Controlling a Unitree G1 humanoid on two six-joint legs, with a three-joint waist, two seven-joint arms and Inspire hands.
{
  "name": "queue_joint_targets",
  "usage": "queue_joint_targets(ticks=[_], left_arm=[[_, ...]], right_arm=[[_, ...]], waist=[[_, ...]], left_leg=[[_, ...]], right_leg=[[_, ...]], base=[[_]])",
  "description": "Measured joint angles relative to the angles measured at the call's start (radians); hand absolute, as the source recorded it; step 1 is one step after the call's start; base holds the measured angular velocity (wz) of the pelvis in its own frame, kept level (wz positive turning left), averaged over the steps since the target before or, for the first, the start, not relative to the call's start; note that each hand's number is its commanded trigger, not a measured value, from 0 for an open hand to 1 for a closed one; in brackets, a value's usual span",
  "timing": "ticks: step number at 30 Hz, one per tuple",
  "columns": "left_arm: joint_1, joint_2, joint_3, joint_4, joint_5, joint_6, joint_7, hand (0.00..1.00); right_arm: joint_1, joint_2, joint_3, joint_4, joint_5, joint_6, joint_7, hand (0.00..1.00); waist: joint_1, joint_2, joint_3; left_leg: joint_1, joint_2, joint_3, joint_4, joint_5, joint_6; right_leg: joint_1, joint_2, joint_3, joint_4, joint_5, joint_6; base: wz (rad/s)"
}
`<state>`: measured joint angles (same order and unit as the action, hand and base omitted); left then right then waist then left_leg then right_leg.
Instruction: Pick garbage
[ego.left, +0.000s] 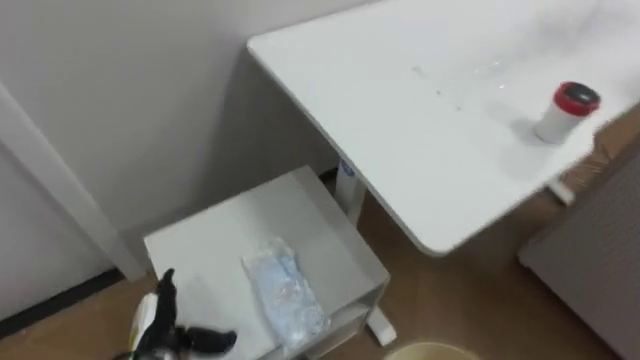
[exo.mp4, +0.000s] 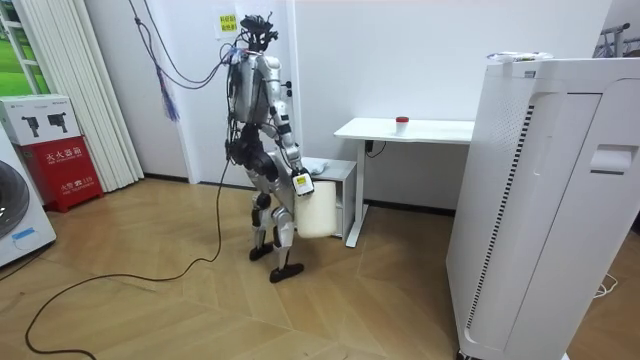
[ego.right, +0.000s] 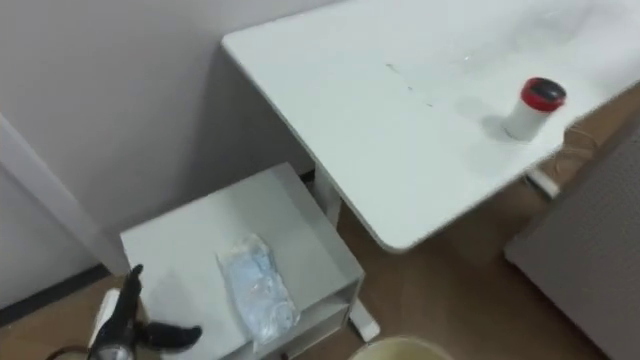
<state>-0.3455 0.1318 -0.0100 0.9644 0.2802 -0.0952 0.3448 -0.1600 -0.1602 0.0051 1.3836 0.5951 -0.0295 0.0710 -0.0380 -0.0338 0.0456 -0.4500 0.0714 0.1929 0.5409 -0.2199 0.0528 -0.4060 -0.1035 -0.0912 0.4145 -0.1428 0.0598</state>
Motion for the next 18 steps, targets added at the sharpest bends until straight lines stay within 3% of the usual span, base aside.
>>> queue_joint_targets(ticks=[2, 3, 5, 12, 18], left_arm=[[-0.037, 0.002, -0.003, 0.032, -0.003, 0.0, 0.019, 0.0], [-0.046, 0.002, -0.003, 0.038, -0.004, 0.0, 0.024, 0.0], [-0.068, 0.003, -0.003, 0.042, -0.003, 0.0, 0.047, 0.0], [-0.155, 0.021, -0.013, 0.098, -0.01, -0.013, 0.091, 0.0], [-0.22, 0.041, -0.062, 0.181, -0.013, -0.021, 0.141, 0.0]], right_arm=[[-0.035, -0.005, 0.047, 0.001, 0.037, 0.001, 0.014, 1.0], [-0.04, -0.005, 0.052, 0.0, 0.036, 0.003, 0.017, 1.0], [-0.071, -0.005, 0.052, 0.014, 0.048, 0.009, 0.016, 1.0], [-0.1, -0.007, 0.061, 0.014, 0.147, -0.003, 0.018, 1.0], [-0.133, -0.007, 0.13, 0.014, 0.189, -0.005, 0.006, 1.0]], waist=[[-0.009, 0.026, 0.0145], [-0.014, 0.028, 0.0164], [-0.043, 0.031, 0.0184], [-0.086, 0.021, 0.0254], [-0.111, 0.019, 0.0311]], left_leg=[[-0.033, 0.0, -0.002, -0.019, -0.003, 0.01], [-0.044, -0.001, -0.002, -0.019, 0.002, 0.012], [-0.085, -0.015, -0.004, -0.025, 0.021, 0.007], [-0.192, -0.011, 0.0, -0.02, 0.061, -0.013], [-0.267, 0.022, 0.008, -0.004, 0.069, -0.021]], right_leg=[[-0.039, 0.0, -0.016, 0.011, 0.02, -0.006], [-0.055, -0.002, -0.014, 0.021, 0.022, -0.007], [-0.122, -0.016, -0.015, 0.061, 0.02, -0.013], [-0.256, -0.011, -0.016, 0.105, 0.024, -0.032], [-0.33, 0.021, -0.008, 0.101, 0.047, -0.063]], base=[[-0.24], [-0.05], [0.05], [-0.05], [-0.11]])
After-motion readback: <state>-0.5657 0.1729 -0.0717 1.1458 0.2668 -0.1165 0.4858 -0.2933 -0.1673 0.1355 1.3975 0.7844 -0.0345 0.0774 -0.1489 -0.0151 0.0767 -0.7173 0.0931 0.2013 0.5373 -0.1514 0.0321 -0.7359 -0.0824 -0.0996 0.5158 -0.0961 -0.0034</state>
